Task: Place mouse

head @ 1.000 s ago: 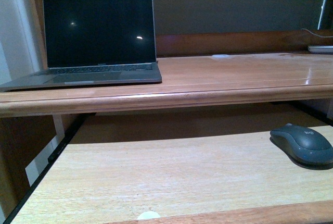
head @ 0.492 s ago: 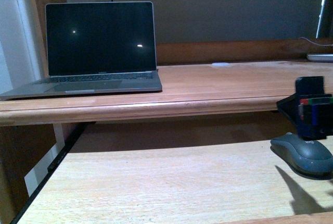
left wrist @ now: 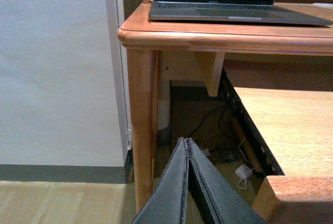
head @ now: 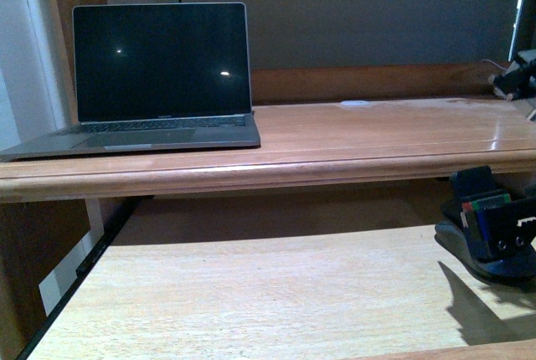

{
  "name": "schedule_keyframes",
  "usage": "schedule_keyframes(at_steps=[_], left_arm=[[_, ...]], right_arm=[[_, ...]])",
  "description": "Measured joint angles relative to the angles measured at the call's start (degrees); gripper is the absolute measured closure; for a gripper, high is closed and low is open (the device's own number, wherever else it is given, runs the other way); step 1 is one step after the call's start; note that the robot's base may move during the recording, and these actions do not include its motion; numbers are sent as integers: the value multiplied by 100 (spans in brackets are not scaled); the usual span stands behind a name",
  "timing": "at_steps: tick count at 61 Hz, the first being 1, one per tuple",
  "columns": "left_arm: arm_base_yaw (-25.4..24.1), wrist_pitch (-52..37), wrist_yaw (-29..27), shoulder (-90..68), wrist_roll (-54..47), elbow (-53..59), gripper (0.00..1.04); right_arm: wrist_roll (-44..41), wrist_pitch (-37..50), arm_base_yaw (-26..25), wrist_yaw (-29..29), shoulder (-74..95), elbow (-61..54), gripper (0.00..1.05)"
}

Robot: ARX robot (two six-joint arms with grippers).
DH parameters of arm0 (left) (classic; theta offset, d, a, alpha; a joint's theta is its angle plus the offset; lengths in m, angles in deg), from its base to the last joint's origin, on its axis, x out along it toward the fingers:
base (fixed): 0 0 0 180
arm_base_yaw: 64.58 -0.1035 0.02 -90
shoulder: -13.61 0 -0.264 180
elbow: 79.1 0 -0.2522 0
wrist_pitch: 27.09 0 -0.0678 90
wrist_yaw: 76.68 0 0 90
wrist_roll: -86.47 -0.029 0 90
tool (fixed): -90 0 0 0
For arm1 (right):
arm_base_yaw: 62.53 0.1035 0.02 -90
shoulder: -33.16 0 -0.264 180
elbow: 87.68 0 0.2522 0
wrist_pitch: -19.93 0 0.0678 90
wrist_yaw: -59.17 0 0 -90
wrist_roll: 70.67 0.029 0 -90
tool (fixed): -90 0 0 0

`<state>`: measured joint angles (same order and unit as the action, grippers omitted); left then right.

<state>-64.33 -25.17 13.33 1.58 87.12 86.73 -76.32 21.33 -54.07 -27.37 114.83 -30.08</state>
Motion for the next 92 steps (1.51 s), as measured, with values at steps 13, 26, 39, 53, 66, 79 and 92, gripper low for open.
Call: schedule_keyframes(at_steps=[13, 26, 39, 53, 66, 79, 92], left_arm=[[0, 723, 2, 592, -2, -2, 102], [0, 1165, 0, 1154, -2, -2, 102], [0, 1176, -2, 1167, -2, -2, 102], [0, 1176, -2, 1167, -2, -2, 87], [0, 1176, -2, 1167, -2, -2, 56], [0, 1176, -2, 1167, -2, -2, 24], [0, 1176, -2, 1167, -7, -2, 8]], right_arm=[[-83, -149, -2, 197, 396, 216, 7], [-149, -310, -42, 326, 765, 455, 7], [-146, -479, -85, 315, 813, 529, 15], [-33, -577, -203, 181, 645, 474, 47], [181, -1156, -284, -197, -109, 527, 50], [356, -1705, -258, -354, -407, 1547, 50], [479, -1945, 284, 431, 726, 3331, 50]])
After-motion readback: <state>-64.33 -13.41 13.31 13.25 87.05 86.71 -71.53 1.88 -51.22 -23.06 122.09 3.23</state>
